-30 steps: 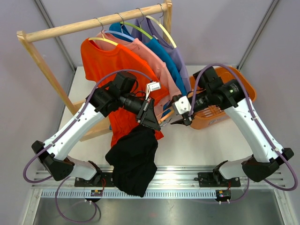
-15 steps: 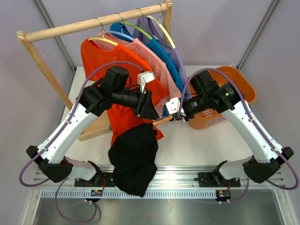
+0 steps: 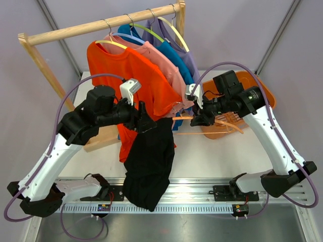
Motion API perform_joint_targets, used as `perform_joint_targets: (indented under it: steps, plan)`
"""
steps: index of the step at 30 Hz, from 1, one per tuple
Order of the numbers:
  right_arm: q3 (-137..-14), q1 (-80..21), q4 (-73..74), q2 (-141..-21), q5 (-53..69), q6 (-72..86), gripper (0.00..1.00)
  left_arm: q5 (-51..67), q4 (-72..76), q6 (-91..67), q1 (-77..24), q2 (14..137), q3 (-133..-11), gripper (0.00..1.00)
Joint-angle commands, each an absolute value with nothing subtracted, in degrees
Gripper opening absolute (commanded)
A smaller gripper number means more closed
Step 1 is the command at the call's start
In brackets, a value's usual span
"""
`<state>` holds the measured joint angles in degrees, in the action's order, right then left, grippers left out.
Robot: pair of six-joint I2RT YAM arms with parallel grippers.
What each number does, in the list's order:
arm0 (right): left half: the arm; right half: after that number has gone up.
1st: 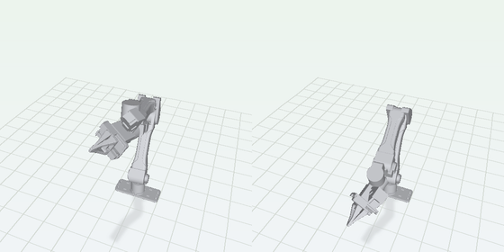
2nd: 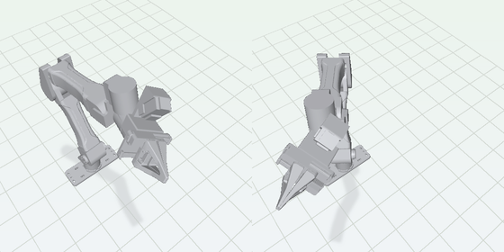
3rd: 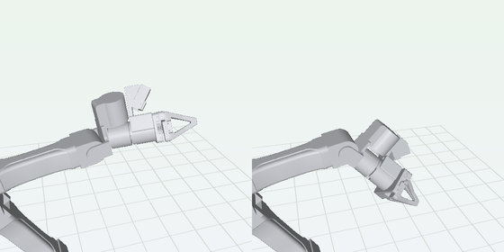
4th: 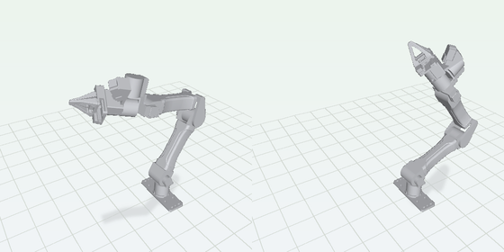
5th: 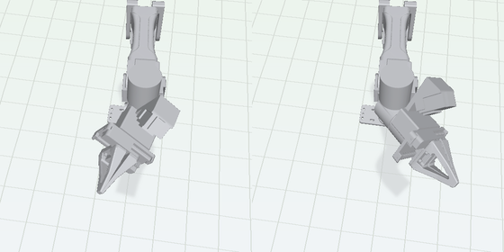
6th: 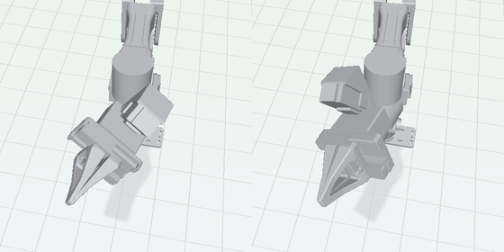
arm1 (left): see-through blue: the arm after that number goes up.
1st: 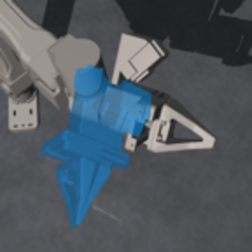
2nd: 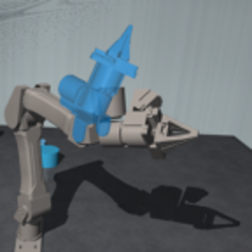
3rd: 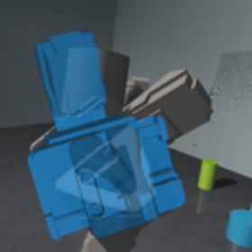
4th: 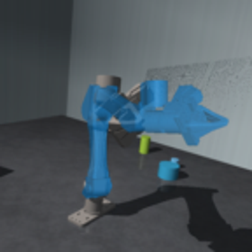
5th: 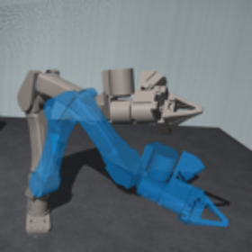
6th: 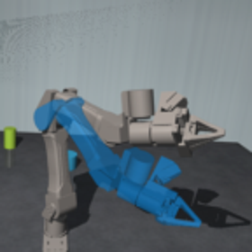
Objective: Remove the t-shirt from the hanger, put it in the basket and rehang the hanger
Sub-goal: Remove the tshirt from the hanger
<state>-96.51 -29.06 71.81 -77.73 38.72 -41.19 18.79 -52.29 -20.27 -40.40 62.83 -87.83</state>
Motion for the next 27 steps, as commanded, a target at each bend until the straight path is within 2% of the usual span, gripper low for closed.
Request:
perform_joint_targets:
  steps: [1, 7, 14, 19, 21, 23, 24, 26, 27]
  plan:
    - [-99.1, -27.0, 67.1, -78.4, 42.1, -31.8, 0.0, 12.0, -48.4, -24.9, -40.9, 59.8, -82.6, 0.7]
    - [-100.2, -26.9, 65.5, -80.1, 45.0, -27.0, 0.0, 4.6, -39.9, -32.2, -46.7, 59.8, -75.9, 0.73]
    - [-100.0, -26.9, 63.2, -80.5, 46.6, -23.4, 0.0, -11.4, -38.3, -37.1, -54.7, 66.5, -77.7, 0.74]
    - [-99.3, -26.6, 62.2, -79.9, 47.6, -22.3, 0.0, -20.5, -43.2, -41.2, -56.9, 71.6, -81.4, 0.67]
    - [-99.0, -26.6, 62.4, -79.3, 47.8, -22.5, 0.0, -24.5, -44.7, -42.4, -57.4, 73.2, -82.2, 0.52]
    - [-98.6, -26.3, 62.8, -79.1, 47.8, -23.1, 0.0, -27.0, -44.8, -43.0, -57.4, 73.2, -82.4, 0.3]
    - [-98.4, -26.2, 63.0, -78.7, 47.8, -23.3, 0.0, -27.6, -44.5, -43.0, -57.4, 72.6, -82.0, 0.11]
    - [-98.0, -25.9, 64.2, -78.5, 47.8, -25.1, 0.0, -28.9, -44.0, -42.8, -57.3, 71.6, -81.6, 0.0]
    - [-98.0, -25.8, 64.9, -78.1, 47.7, -26.6, 0.0, -29.3, -44.0, -42.7, -57.4, 71.3, -81.7, 0.0]
